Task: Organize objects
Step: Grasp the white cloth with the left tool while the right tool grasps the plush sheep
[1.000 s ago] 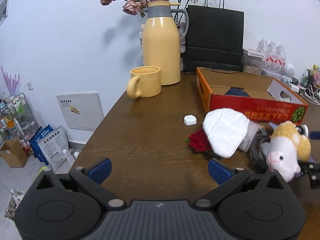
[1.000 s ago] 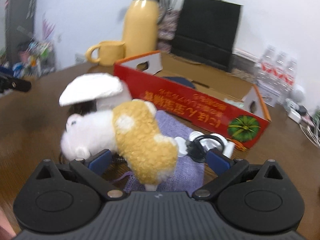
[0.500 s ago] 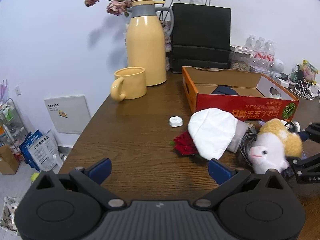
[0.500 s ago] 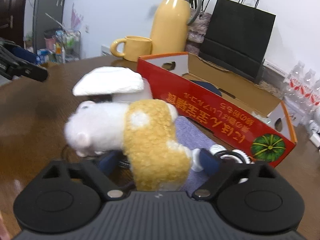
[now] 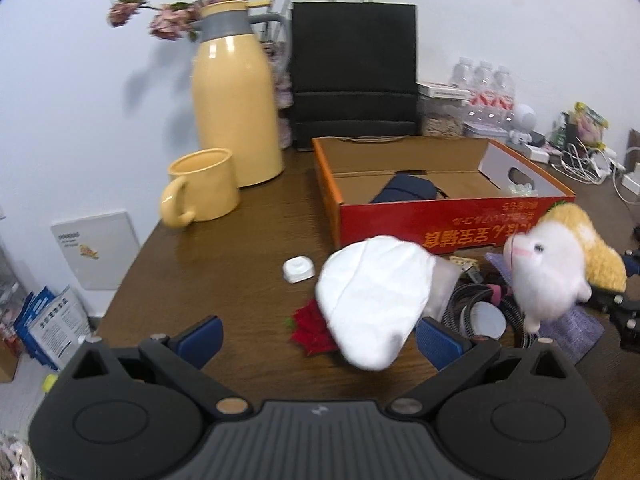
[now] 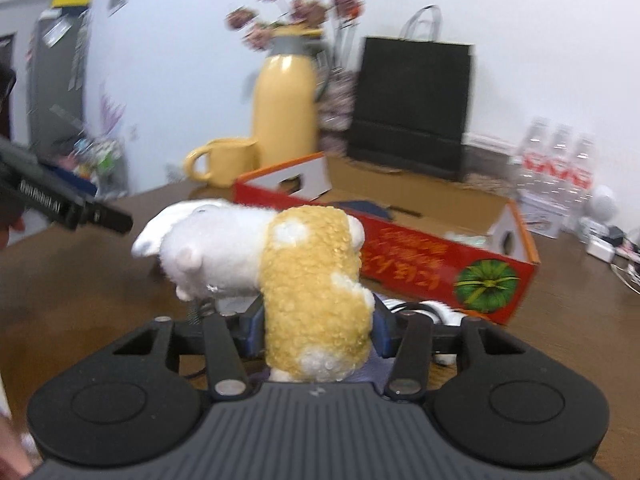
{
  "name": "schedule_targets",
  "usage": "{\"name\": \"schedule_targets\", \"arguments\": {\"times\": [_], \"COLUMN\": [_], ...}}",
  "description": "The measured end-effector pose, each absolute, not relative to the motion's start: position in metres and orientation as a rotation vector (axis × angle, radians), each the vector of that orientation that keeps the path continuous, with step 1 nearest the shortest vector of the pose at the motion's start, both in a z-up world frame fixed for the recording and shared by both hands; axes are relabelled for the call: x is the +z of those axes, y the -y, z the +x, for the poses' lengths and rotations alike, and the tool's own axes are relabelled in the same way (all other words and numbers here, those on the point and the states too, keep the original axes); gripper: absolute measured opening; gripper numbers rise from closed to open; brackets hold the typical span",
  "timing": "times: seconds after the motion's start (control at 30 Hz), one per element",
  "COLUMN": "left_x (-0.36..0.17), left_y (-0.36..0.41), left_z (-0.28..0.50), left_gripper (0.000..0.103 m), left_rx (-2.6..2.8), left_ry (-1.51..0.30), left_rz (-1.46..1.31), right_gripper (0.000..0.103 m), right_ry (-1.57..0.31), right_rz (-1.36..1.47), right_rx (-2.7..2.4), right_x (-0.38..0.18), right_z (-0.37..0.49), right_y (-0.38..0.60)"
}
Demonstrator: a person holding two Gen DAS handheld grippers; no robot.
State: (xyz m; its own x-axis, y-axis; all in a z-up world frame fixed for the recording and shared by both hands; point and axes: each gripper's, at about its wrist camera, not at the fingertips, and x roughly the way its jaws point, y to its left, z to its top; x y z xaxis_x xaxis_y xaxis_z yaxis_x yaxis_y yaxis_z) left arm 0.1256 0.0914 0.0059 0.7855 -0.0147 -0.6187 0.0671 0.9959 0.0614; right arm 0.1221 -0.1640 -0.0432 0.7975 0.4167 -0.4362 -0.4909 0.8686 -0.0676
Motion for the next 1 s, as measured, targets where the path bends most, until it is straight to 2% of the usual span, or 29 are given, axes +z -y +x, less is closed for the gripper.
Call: {"name": "schedule_targets", "arguments": {"times": [0.5,0.6,0.7,0.77,0.83,1.0], "left_x": [-0.014,-0.015,-0.016,-0.019,-0.020,-0.019], "left_y": [-0.062,-0.059,-0.055,-0.053,-0.052,-0.051], "left_z": [0.186,0.182,0.176,0.173,0.168,0.157], "left_gripper": [0.102,0.095,0.092,0.087,0.075,0.069], "left_rx": [-0.143,-0.158,-0.170,-0.170,-0.178,-0.164], "left_ry": [-0.733,-0.719,-0.721,-0.724,-0.725,-0.710], "left_rz": [0.135,0.133,0.147,0.164,0.164,0.159], "right_gripper": [0.050,0.050,0.050,0.050,0.050,0.050], "right_ry": [-0.369,-0.367,-0.364,-0.363,-0.360,-0.356], "right_rz": [-0.049,-0.040,-0.029,-0.023,-0.017,-0.003], "right_rx": [0.390,0.394,0.394,0.395,0.392,0.388], "right_x": [-0.043,-0.043,-0.042,-0.043,-0.043,-0.042], "right_z": [0.129,0.128,0.127,0.125,0.124,0.120], "right_y": [0.181,0.181,0.183,0.184,0.185,0.188]}}
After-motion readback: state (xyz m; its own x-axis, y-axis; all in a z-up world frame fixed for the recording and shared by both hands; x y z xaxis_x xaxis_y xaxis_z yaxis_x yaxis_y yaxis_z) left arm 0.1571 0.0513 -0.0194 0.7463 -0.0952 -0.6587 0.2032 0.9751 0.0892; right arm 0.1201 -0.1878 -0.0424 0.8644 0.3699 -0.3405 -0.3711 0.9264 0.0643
